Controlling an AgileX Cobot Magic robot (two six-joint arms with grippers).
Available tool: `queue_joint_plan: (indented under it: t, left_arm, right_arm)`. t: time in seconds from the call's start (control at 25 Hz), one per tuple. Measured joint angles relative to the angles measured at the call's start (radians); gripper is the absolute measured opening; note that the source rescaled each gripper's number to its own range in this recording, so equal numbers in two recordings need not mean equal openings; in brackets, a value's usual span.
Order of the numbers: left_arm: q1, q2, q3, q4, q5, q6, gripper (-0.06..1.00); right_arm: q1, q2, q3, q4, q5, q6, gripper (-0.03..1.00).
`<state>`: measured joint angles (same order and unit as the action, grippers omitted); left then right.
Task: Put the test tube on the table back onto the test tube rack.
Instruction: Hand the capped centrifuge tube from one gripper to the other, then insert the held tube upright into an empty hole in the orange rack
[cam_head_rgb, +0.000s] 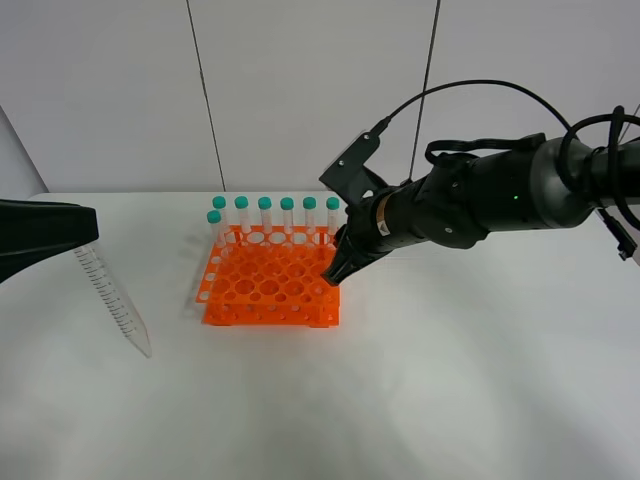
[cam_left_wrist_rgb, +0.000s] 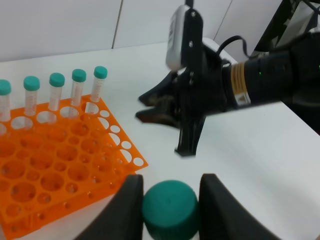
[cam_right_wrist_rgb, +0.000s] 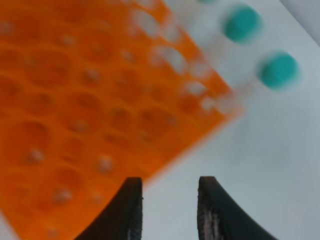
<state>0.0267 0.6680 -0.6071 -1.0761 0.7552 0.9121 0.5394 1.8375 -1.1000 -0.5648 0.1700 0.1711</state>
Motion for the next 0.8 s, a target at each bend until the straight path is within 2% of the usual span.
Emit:
queue_joint_plan:
  t: [0.12,0.36,0.8]
  left_arm:
    - [0.000,0.000,0.000,0.000,0.000,0.000,0.46]
    - [0.000,0.000,0.000,0.000,0.000,0.000,0.46]
    - [0.000,0.000,0.000,0.000,-0.003,0.008,0.46]
  right_arm:
    - [-0.049,0.000,0.000,0.022,0.033,0.007,0.38]
    - [-0.146,0.000,0.000,0.066,0.094,0.130,0.38]
    - [-0.368,0.002,-0.001,0.072,0.260,0.174,0.38]
